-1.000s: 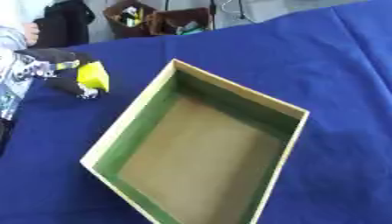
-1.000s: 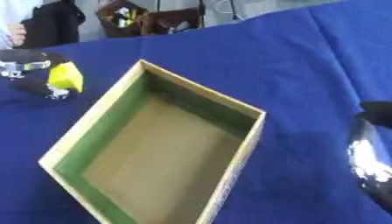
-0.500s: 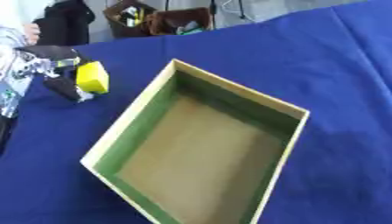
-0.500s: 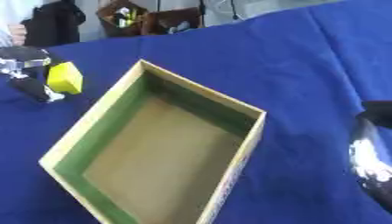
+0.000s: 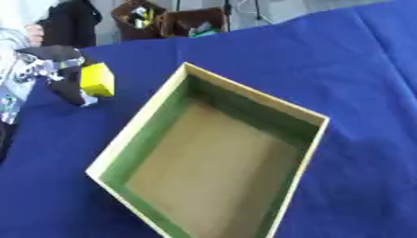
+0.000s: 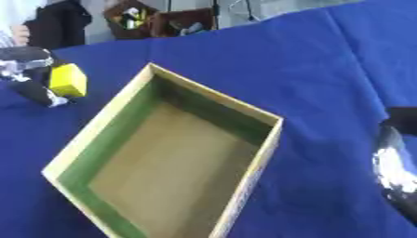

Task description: Pick up objects on the table and place them in the box.

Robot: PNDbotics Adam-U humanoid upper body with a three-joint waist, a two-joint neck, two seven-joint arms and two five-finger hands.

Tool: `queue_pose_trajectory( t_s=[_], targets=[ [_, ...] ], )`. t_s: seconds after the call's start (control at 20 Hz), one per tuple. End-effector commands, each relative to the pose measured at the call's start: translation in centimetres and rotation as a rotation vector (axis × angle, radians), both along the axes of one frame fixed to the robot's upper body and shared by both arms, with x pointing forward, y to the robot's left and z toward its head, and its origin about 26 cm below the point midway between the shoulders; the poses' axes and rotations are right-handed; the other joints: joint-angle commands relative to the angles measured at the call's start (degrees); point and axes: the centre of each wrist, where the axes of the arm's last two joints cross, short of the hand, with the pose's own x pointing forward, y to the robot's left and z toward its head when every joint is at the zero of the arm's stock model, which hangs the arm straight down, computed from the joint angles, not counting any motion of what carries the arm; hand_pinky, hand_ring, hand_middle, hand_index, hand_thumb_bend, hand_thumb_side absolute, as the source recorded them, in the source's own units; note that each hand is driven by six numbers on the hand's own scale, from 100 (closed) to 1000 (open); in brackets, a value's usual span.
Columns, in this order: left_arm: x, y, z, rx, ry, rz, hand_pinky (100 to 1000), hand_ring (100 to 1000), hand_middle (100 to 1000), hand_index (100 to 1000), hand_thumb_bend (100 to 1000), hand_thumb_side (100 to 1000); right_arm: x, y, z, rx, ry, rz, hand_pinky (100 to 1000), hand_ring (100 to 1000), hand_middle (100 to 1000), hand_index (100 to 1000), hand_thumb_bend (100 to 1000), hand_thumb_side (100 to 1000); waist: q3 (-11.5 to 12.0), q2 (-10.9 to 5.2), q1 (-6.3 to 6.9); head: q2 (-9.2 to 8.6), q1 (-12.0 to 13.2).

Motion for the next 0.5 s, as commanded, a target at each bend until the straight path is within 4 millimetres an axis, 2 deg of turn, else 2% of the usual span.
queue_pose_trajectory(
  t_s=[0.05, 0.15, 0.45, 0.5],
  targets=[
    [-0.47, 0.57, 1.00, -0.002, -0.025, 0.010, 264, 404, 512, 691, 100, 541, 0.24, -0.34, -0.42, -0.015, 0.019, -0.022, 729, 650, 574, 728, 100, 421, 0.2, -1.00, 0.11, 0.15, 0.3],
    [-0.43, 0.61, 0.92, -0.016, -0.022, 0.009, 237, 386, 494, 670, 100, 566, 0.23, -0.34, -0.46, -0.015, 0.022, -0.022, 730, 650, 574, 729, 100, 421, 0.3, -1.23, 0.07, 0.38, 0.3],
    [-0.55, 0.45, 1.19, -0.034, -0.047, -0.004, 220, 374, 484, 659, 100, 520, 0.20, -0.39, -0.63, -0.006, 0.034, -0.023, 730, 650, 574, 729, 100, 420, 0.9, -2.30, -0.02, 1.06, 0.3],
    [-0.55, 0.44, 1.17, -0.037, -0.049, -0.005, 155, 339, 459, 635, 100, 488, 0.20, -0.40, -0.64, -0.004, 0.035, -0.023, 730, 650, 574, 729, 100, 420, 1.0, -2.52, -0.05, 1.16, 0.3]
  ],
)
